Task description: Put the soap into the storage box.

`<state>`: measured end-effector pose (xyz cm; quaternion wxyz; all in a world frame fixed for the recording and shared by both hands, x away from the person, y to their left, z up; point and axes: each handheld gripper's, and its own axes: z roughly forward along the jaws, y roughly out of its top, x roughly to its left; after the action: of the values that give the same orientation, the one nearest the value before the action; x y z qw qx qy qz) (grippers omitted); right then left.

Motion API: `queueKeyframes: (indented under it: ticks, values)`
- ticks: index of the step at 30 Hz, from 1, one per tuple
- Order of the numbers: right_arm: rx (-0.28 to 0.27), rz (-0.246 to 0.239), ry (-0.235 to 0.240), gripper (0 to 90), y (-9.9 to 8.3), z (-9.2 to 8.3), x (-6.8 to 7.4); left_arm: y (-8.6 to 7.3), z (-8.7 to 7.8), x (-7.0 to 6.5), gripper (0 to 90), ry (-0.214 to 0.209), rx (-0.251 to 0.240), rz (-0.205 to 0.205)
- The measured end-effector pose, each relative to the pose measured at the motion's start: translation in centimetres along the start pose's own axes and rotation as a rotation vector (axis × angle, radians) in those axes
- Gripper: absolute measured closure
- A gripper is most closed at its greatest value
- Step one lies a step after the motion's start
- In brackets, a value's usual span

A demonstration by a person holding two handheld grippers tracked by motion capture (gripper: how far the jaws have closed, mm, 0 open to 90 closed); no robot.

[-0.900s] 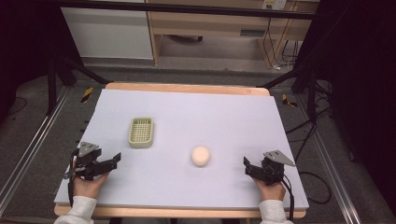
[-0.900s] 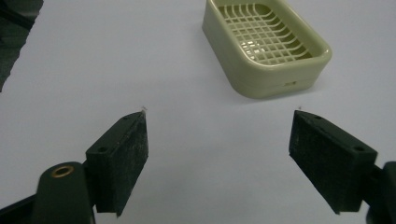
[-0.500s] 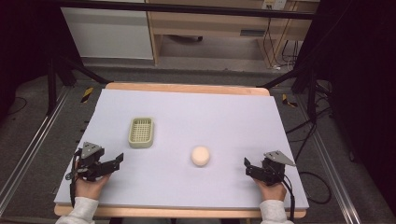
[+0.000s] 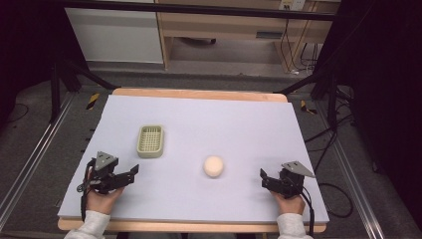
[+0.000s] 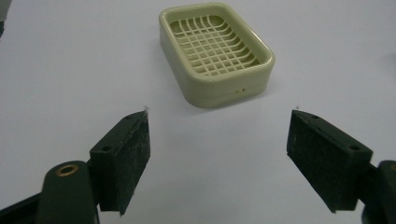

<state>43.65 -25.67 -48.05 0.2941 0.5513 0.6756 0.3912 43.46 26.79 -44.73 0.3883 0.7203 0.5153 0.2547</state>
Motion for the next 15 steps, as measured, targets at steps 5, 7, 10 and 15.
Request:
queueKeyframes:
  ticks: [5, 7, 10, 15]
  values:
    - [0.002, 0.001, 0.004, 6.8, -0.1, 0.1, 0.0, 0.2, 0.1, -0.5, 21.2, -0.013, 0.003, 0.001]
    - [0.004, 0.007, 0.007, 6.7, -0.1, 0.1, 0.0, 0.3, 0.1, -0.6, 21.2, -0.018, 0.003, 0.005]
    - [0.002, 0.004, 0.005, 6.8, -0.1, 0.1, 0.0, 0.3, 0.1, -1.0, 21.2, -0.028, 0.001, -0.003]
    - [0.005, 0.004, 0.002, 6.7, -0.2, 0.2, 0.0, 0.6, 0.0, -1.7, 21.2, -0.037, -0.002, 0.023]
